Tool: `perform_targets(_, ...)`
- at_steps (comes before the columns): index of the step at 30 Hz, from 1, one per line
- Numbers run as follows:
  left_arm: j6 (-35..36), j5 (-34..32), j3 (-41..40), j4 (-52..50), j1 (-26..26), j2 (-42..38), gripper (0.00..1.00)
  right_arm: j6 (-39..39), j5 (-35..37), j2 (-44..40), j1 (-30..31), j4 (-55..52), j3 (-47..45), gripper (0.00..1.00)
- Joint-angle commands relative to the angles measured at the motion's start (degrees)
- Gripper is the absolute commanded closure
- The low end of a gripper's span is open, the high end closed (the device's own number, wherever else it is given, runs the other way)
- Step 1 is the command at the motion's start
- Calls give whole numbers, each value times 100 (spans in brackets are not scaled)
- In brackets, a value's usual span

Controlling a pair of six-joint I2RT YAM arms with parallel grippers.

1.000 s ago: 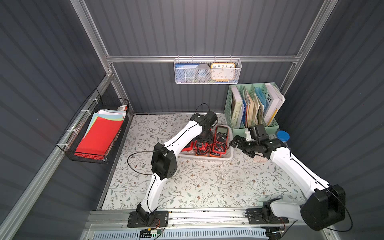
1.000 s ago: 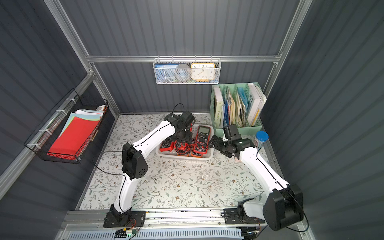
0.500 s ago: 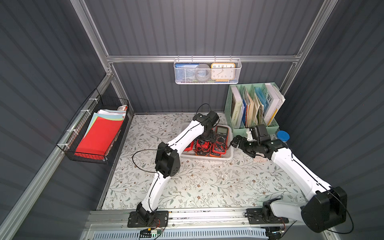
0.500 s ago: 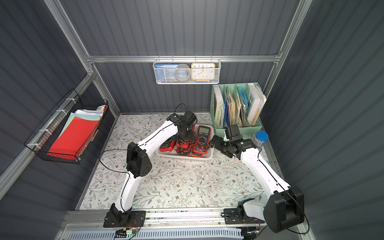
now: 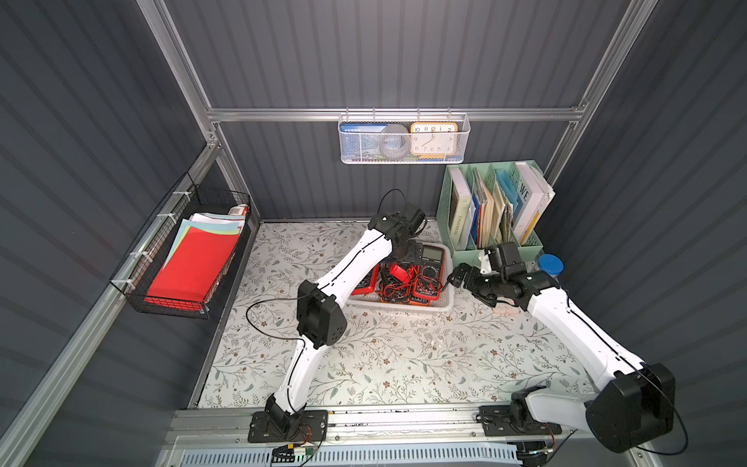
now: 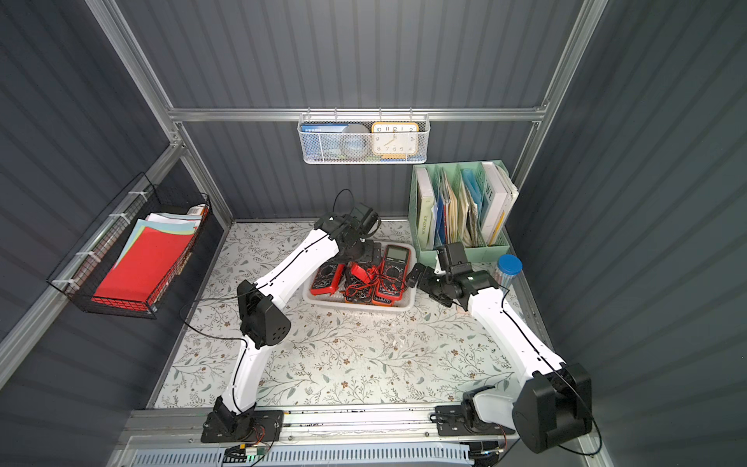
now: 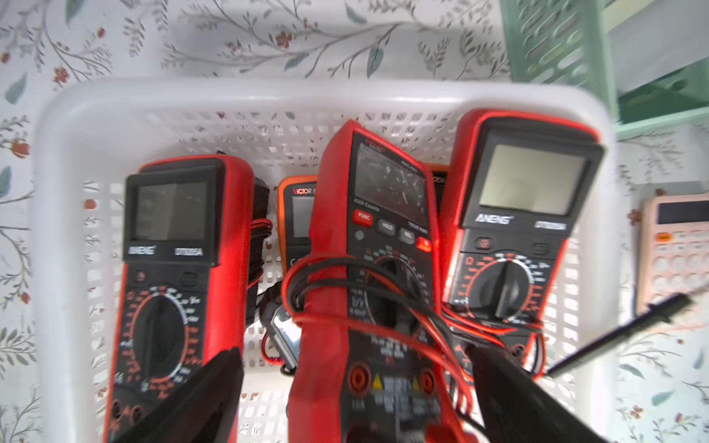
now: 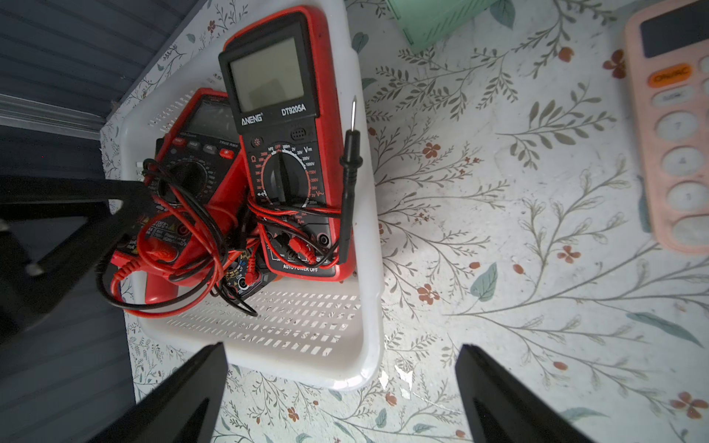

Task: Put the multimeter into the basket
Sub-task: Place the multimeter in the basket.

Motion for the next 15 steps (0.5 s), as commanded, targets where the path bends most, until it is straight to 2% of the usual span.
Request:
perform_targets(1, 58, -82, -122, -16, 5, -531, 1, -63, -23, 28, -24, -104, 176, 1)
perform_targets(7, 115, -128, -357, 178, 7, -1120, 1, -72, 0, 37, -24, -87, 204, 1)
perform_targets(11, 316, -446, -485, 271, 5, -1489, 1, -101, 24, 29, -24, -90, 204, 1)
perform_targets(15, 784, -969, -1463, 934, 6, -2247, 1, -292, 206, -59, -24, -36, 264, 1)
